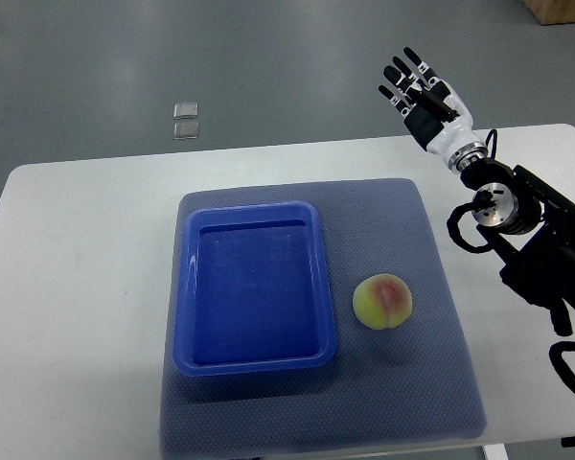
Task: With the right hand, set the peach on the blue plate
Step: 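Swing the right hand down and forward toward the peach, then lower the open right hand around the peach beside the blue tray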
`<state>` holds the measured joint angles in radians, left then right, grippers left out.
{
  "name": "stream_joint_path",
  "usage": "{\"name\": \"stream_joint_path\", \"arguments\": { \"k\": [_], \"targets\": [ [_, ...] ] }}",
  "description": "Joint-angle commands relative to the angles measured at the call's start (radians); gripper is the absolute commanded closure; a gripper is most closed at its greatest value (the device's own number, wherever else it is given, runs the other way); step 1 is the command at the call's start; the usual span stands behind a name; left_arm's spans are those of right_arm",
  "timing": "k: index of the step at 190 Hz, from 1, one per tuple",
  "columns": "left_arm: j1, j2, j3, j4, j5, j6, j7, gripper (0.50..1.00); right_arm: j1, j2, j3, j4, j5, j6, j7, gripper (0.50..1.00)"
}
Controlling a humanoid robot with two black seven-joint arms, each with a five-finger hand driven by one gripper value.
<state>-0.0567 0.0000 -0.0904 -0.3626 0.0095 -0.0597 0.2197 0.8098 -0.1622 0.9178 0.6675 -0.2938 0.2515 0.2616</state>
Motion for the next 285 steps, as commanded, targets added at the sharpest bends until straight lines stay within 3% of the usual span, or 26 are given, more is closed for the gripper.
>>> {"name": "stream_joint_path", "arguments": {
  "k": [1, 13, 14, 18, 33, 34, 42, 51, 52, 61, 62, 72, 97, 107, 108, 111, 124, 147, 169, 180, 183, 203, 285],
  "targets": [
    [0.0, 0.0, 0.0, -0.001, 0.0, -0.002, 0.0, 0.5, 0.049, -0.077, -0.112, 0.06, -0.177, 0.006, -0.01, 0.57],
    [0.0, 0.0, 0.0, -0.001, 0.0, -0.002, 0.0, 0.5, 0.055, -0.086, -0.128, 0.067, -0.199, 0.008, -0.016, 0.57],
    [0.0, 0.0, 0.0, -0.001, 0.0, -0.002, 0.0, 0.5, 0.087, -0.141, -0.219, 0.116, -0.305, 0.012, -0.057, 0.57],
    [0.0, 0.0, 0.0, -0.001, 0.0, -0.002, 0.0, 0.5, 0.1, -0.166, -0.26, 0.142, -0.35, 0.018, -0.077, 0.57],
    [0.0, 0.0, 0.0, -0.001, 0.0, 0.0, 0.0, 0.5, 0.123, -0.2, -0.316, 0.176, -0.409, 0.032, -0.102, 0.57],
    [0.0, 0.0, 0.0, -0.001, 0.0, -0.002, 0.0, 0.5, 0.17, -0.257, -0.411, 0.222, -0.5, 0.073, -0.132, 0.57],
    [0.0, 0.0, 0.0, -0.001, 0.0, -0.002, 0.0, 0.5, 0.222, -0.309, -0.488, 0.256, -0.557, 0.127, -0.148, 0.57],
    [0.0, 0.0, 0.0, -0.001, 0.0, -0.002, 0.0, 0.5, 0.223, -0.309, -0.488, 0.256, -0.558, 0.127, -0.148, 0.57],
    [0.0, 0.0, 0.0, -0.001, 0.0, -0.002, -0.002, 0.5, 0.288, -0.365, -0.582, 0.3, -0.605, 0.206, -0.165, 0.57],
    [0.0, 0.0, 0.0, -0.001, 0.0, -0.002, -0.002, 0.5, 0.289, -0.365, -0.583, 0.3, -0.605, 0.207, -0.165, 0.57],
    [0.0, 0.0, 0.0, -0.001, 0.0, -0.002, -0.002, 0.5, 0.372, -0.422, -0.687, 0.348, -0.625, 0.294, -0.197, 0.57],
    [0.0, 0.0, 0.0, -0.001, 0.001, -0.002, -0.002, 0.5, 0.457, -0.459, -0.786, 0.403, -0.627, 0.359, -0.24, 0.57],
    [0.0, 0.0, 0.0, -0.001, 0.001, -0.002, -0.002, 0.5, 0.615, -0.563, -0.956, 0.604, -0.621, 0.359, -0.269, 0.57],
    [0.0, 0.0, 0.0, -0.001, 0.001, -0.002, -0.002, 0.5, 0.615, -0.563, -0.956, 0.604, -0.62, 0.359, -0.269, 0.57],
    [0.0, 0.0, 0.0, -0.001, 0.0, -0.002, -0.002, 0.5, 0.656, -0.595, -1.008, 0.7, -0.62, 0.359, -0.271, 0.57],
    [0.0, 0.0, 0.0, -0.001, 0.0, -0.002, -0.002, 0.5, 0.667, -0.608, -1.03, 0.736, -0.62, 0.359, -0.272, 0.57],
    [0.0, 0.0, -0.002, -0.001, 0.0, -0.002, -0.002, 0.5, 0.675, -0.631, -1.065, 0.802, -0.62, 0.359, -0.283, 0.57],
    [0.0, 0.0, -0.002, -0.001, 0.0, -0.002, -0.002, 0.5, 0.634, -0.632, -1.073, 0.814, -0.622, 0.359, -0.285, 0.57],
    [0.0, 0.0, -0.002, -0.001, 0.001, -0.002, 0.0, 0.5, 0.591, -0.617, -1.071, 0.816, -0.622, 0.276, -0.283, 0.57],
    [-0.002, 0.0, -0.002, -0.001, 0.001, -0.002, 0.0, 0.5, 0.583, -0.612, -1.071, 0.816, -0.622, 0.272, -0.282, 0.57],
    [-0.002, 0.0, -0.002, -0.001, 0.001, -0.002, -0.002, 0.5, 0.548, -0.594, -1.068, 0.814, -0.625, 0.233, -0.282, 0.57],
    [-0.002, 0.0, -0.002, -0.001, 0.0, -0.002, -0.002, 0.5, 0.502, -0.577, -1.067, 0.813, -0.634, 0.17, -0.282, 0.572],
    [-0.002, 0.0, -0.002, -0.001, 0.0, -0.002, 0.0, 0.5, 0.352, -0.562, -1.041, 0.804, -0.671, 0.072, -0.266, 0.579]
  ]
}}
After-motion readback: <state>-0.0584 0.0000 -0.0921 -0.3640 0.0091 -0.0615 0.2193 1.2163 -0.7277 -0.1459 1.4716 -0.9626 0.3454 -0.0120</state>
